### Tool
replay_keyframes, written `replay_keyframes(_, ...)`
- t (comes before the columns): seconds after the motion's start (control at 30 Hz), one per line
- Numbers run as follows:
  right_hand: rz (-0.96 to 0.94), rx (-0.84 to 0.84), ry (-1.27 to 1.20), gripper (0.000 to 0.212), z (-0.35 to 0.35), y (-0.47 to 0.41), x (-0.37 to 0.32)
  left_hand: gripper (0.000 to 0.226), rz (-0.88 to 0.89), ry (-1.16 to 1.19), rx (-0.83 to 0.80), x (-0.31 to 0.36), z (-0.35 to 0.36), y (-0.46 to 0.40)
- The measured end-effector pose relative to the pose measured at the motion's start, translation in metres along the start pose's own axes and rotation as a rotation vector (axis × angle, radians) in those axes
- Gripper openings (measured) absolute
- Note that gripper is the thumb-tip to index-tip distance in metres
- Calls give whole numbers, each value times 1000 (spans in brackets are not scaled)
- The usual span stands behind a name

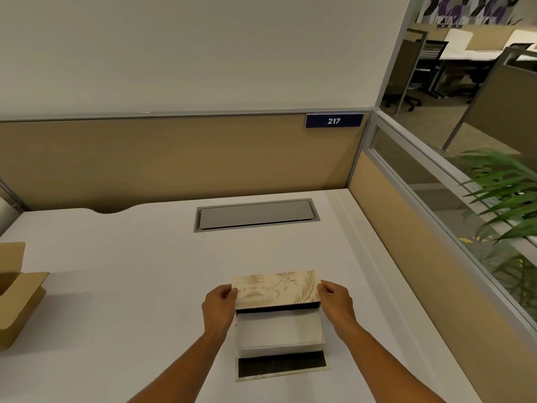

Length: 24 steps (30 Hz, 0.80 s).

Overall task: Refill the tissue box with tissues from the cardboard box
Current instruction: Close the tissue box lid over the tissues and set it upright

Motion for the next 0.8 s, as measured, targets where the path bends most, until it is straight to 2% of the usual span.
replay_keyframes(0.17, -12, -51, -49, 20, -8, 9, 7, 7, 19, 12, -23, -9, -7, 12)
replay_keyframes(0.5, 5, -66, -21, 23, -26, 38, 37, 2, 0, 3, -105, -32, -10, 49)
replay_keyframes(0.6, 41, -35, -50, 21, -32, 48, 48, 4, -39, 59, -130, -45, -9, 59)
replay_keyframes(0.67, 77, -10, -67, 19, -35, 54, 56, 17, -72, 112, -121, -53, -9, 66)
replay_keyframes(0.8, 147, 20, -132, 60, -38, 67, 67, 28, -122, 167, -83, -62, -8, 78)
Point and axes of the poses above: each hand's wrist, its own y-axis away from the middle knuckle, its own z-axis out of the palm, x = y × z, the point moved 10 cm from there along -y, towards the middle knuckle, and after that the axes turned 12 degrees about -y, right-handed, at the moved point
